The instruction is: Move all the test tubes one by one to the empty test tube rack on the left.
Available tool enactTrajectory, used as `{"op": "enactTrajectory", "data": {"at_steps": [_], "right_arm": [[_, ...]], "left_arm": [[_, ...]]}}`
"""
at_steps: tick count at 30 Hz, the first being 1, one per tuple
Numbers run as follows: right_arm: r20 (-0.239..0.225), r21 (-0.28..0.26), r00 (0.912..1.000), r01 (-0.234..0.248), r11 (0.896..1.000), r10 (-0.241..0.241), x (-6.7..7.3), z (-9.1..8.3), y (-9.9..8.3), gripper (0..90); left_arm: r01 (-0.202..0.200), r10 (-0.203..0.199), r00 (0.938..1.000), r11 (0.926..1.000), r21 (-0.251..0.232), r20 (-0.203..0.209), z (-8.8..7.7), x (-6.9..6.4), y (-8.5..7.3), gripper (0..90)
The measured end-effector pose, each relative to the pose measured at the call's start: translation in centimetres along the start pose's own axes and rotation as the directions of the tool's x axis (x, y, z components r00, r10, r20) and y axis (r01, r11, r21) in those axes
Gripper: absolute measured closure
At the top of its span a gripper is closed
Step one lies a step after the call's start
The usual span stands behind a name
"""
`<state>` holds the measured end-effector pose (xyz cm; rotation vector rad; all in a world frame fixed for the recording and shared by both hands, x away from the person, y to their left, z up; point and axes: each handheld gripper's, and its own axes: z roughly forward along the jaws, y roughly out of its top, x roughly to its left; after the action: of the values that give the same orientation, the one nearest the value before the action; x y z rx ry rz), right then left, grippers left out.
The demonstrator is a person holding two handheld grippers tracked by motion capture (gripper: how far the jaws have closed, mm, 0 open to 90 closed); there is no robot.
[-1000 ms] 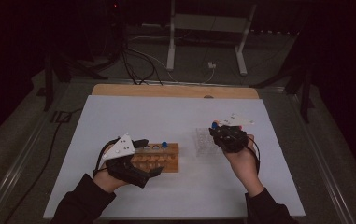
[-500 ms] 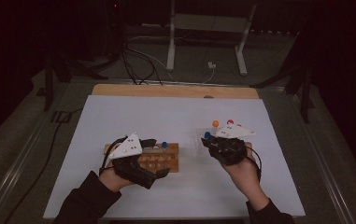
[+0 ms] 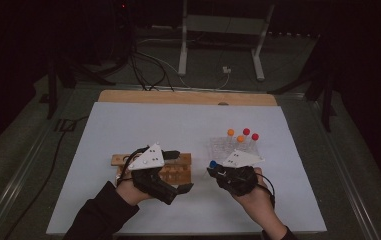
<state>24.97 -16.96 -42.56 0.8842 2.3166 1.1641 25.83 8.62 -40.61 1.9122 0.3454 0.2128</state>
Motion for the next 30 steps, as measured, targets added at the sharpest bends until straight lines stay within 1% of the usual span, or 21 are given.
{"op": "enactTrajectory", "data": {"at_steps": [1, 2, 5, 6, 7, 8, 10, 11, 12, 16, 21, 23, 26, 27, 30], "right_arm": [[-0.006, 0.002, 1.0, 0.003, 1.0, -0.003, 0.1, 0.0, -0.1, 77.5], [-0.014, 0.001, 0.9999, -0.002, 1.0, 0.002, 0.3, 0.0, -0.2, 77.5], [-0.032, 0.002, 0.9995, 0.002, 1.0, -0.001, 0.8, 0.0, -0.5, 77.5], [-0.036, 0.004, 0.9993, 0.012, 1.0, -0.012, 0.9, 0.0, -0.6, 77.5], [-0.043, 0.003, 0.999, 0.015, 1.0, -0.015, 1.1, 0.1, -0.7, 77.5], [-0.047, 0.006, 0.9988, 0.014, 1.0, -0.013, 1.2, 0.1, -0.8, 77.5], [-0.051, 0.007, 0.9985, 0.019, 1.0, -0.019, 1.3, 0.1, -1.0, 77.5], [-0.057, 0.01, 0.9983, 0.013, 1.0, -0.013, 1.4, 0.1, -1.0, 77.5], [-0.059, 0.013, 0.9981, 0.019, 1.0, -0.018, 1.5, 0.1, -1.0, 77.5], [-0.066, 0.017, 0.9976, 0.02, 1.0, -0.019, 1.7, 0.2, -1.1, 77.5], [-0.07, 0.018, 0.9973, 0.024, 1.0, -0.023, 1.8, 0.1, -1.1, 77.5], [-0.07, 0.018, 0.9972, 0.025, 1.0, -0.023, 1.8, 0.1, -1.1, 77.5], [-0.07, 0.018, 0.9972, 0.028, 0.999, -0.027, 1.7, 0.1, -1.1, 77.5], [-0.067, 0.019, 0.9974, 0.028, 0.999, -0.027, 1.8, 0.1, -1.1, 77.5], [-0.065, 0.02, 0.9975, 0.028, 0.999, -0.027, 1.7, 0.1, -1.2, 77.5]], "left_arm": [[-0.001, 0.001, 0.9999, 1.0, -0.002, 0.013, 0.2, -0.1, 0.0, 3.1], [-0.004, 0.004, 0.9998, 1.0, -0.003, 0.019, 0.5, -0.2, 0.1, 4.9], [-0.004, 0.004, 0.9992, 1.0, 0.0, 0.04, 1.4, -0.4, 0.1, 8.2], [-0.01, 0.009, 0.9989, 1.0, 0.002, 0.045, 1.6, -0.4, 0.1, 9.9], [-0.011, 0.011, 0.9987, 0.9999, 0.002, 0.05, 1.9, -0.5, 0.1, 14.9], [-0.015, 0.015, 0.9988, 0.9999, 0.007, 0.046, 2.2, -0.5, 0.1, 19.0], [-0.013, 0.012, 0.9986, 0.9998, 0.012, 0.051, 2.7, -0.6, 0.0, 24.6], [-0.016, 0.015, 0.9988, 0.9997, 0.016, 0.047, 3.0, -0.6, 0.0, 29.0], [-0.013, 0.013, 0.9984, 0.9998, 0.015, 0.055, 3.2, -0.6, 0.0, 31.5], [-0.029, 0.027, 0.9984, 0.9988, 0.04, 0.05, 4.1, -0.6, -0.1, 43.1], [-0.034, 0.031, 0.9986, 0.9975, 0.063, 0.042, 4.9, -0.6, -0.2, 57.4], [-0.033, 0.031, 0.9989, 0.9972, 0.066, 0.036, 5.1, -0.5, -0.2, 61.8], [-0.033, 0.03, 0.9987, 0.9966, 0.076, 0.04, 5.3, -0.4, -0.2, 67.9], [-0.036, 0.032, 0.9982, 0.9965, 0.076, 0.051, 5.3, -0.4, -0.2, 71.1], [-0.049, 0.046, 0.998, 0.9955, 0.081, 0.045, 5.4, -0.6, -0.1, 75.1]]}}
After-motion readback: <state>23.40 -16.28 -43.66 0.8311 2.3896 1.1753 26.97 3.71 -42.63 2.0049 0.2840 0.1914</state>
